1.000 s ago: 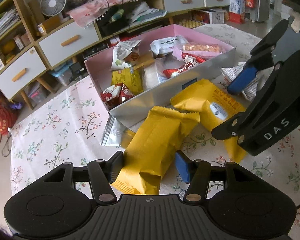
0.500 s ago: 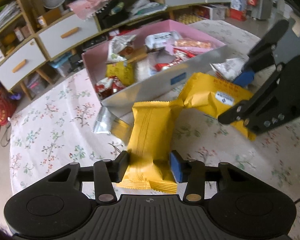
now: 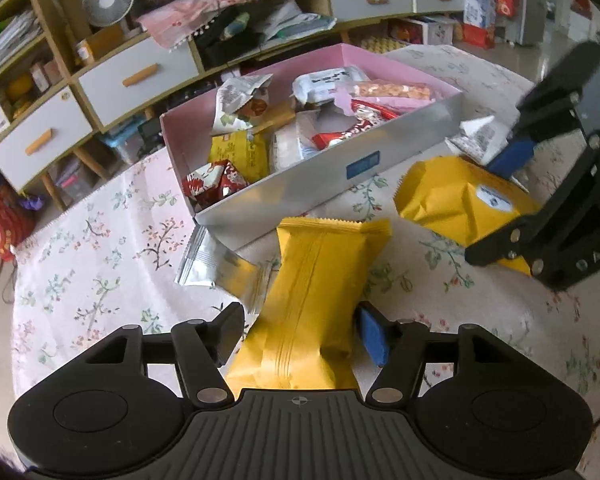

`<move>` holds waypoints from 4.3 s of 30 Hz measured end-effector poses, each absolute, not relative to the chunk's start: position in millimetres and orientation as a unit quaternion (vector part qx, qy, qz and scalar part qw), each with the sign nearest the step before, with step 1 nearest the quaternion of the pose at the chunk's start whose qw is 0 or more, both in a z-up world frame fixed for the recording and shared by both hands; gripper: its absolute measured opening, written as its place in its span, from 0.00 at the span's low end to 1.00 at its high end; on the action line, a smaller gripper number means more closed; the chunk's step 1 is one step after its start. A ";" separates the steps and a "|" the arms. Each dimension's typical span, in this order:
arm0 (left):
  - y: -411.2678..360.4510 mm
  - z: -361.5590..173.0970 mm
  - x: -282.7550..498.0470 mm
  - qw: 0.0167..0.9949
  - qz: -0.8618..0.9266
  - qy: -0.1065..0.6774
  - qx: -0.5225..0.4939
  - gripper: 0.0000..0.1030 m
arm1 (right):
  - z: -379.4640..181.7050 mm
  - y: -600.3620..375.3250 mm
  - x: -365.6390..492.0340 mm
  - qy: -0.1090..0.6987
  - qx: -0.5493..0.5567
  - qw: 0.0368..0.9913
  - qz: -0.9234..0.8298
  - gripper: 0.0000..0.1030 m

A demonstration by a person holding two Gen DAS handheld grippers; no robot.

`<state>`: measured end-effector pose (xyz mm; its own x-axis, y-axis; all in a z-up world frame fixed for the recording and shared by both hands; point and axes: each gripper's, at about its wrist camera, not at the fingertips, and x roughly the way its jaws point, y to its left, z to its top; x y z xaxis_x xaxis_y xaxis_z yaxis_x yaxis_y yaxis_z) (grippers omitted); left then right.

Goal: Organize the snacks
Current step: 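Grasp a yellow cake packet with the left gripper while the right grasps another yellow packet, then carry both yellow packets over the pink box and release them inside, then move both open grippers back toward the silver and white pouches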

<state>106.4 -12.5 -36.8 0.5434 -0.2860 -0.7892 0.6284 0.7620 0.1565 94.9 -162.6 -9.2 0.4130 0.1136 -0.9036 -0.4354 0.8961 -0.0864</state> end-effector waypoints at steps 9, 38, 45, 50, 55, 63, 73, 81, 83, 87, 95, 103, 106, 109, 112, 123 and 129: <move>-21.4 -40.5 105.2 0.854 -0.266 0.394 0.212 0.55 | -15.2 -165.2 99.6 0.524 -0.132 0.827 0.155 0.26; -34.8 5.8 82.5 0.875 -0.254 0.363 0.194 0.36 | 28.8 -185.3 82.8 0.471 -0.120 0.860 0.154 0.23; -44.3 20.2 89.3 0.886 -0.239 0.339 0.205 0.36 | 42.5 -199.2 89.0 0.455 -0.112 0.872 0.141 0.23; -50.3 24.2 111.2 0.892 -0.224 0.335 0.204 0.36 | 49.7 -206.0 106.4 0.446 -0.107 0.879 0.128 0.23; -57.5 28.5 134.3 0.894 -0.218 0.330 0.210 0.36 | 54.5 -210.2 129.6 0.435 -0.096 0.887 0.124 0.23; -65.7 23.3 172.7 0.897 -0.214 0.328 0.206 0.36 | 50.4 -216.7 168.0 0.428 -0.058 0.893 0.129 0.23; -72.3 6.0 215.3 0.898 -0.208 0.330 0.204 0.36 | 42.9 -220.7 206.3 0.420 -0.047 0.898 0.121 0.23; -73.2 -7.3 233.7 0.902 -0.203 0.326 0.197 0.36 | 29.8 -221.3 224.8 0.426 -0.048 0.896 0.113 0.23; -74.0 -8.8 236.4 0.903 -0.201 0.325 0.198 0.36 | 26.3 -220.6 226.2 0.428 -0.050 0.895 0.113 0.23; -73.6 -9.8 240.5 0.903 -0.199 0.327 0.195 0.37 | 22.9 -221.2 228.6 0.429 -0.046 0.895 0.113 0.24; -73.4 -6.2 231.5 0.906 -0.205 0.312 0.202 0.68 | 29.0 -225.2 225.4 0.419 -0.035 0.901 0.104 0.50; -60.2 10.7 203.2 0.909 -0.194 0.323 0.181 0.89 | 39.9 -235.9 197.1 0.415 -0.021 0.906 0.087 0.71; -55.2 17.8 190.9 0.909 -0.187 0.331 0.171 0.91 | 42.4 -236.3 186.2 0.420 -0.020 0.904 0.077 0.73; -50.9 23.9 177.0 0.910 -0.177 0.335 0.168 0.93 | 47.2 -234.4 170.9 0.420 -0.022 0.904 0.076 0.77; -46.7 29.2 161.9 0.911 -0.166 0.337 0.168 0.94 | 52.7 -232.6 155.8 0.416 -0.020 0.906 0.076 0.80; -34.2 31.3 110.2 0.906 -0.118 0.380 0.144 0.95 | 61.4 -223.8 100.9 0.413 -0.026 0.908 0.063 0.84; -30.2 16.1 86.9 0.904 -0.108 0.392 0.134 0.95 | 54.6 -222.5 76.6 0.413 -0.015 0.909 0.060 0.84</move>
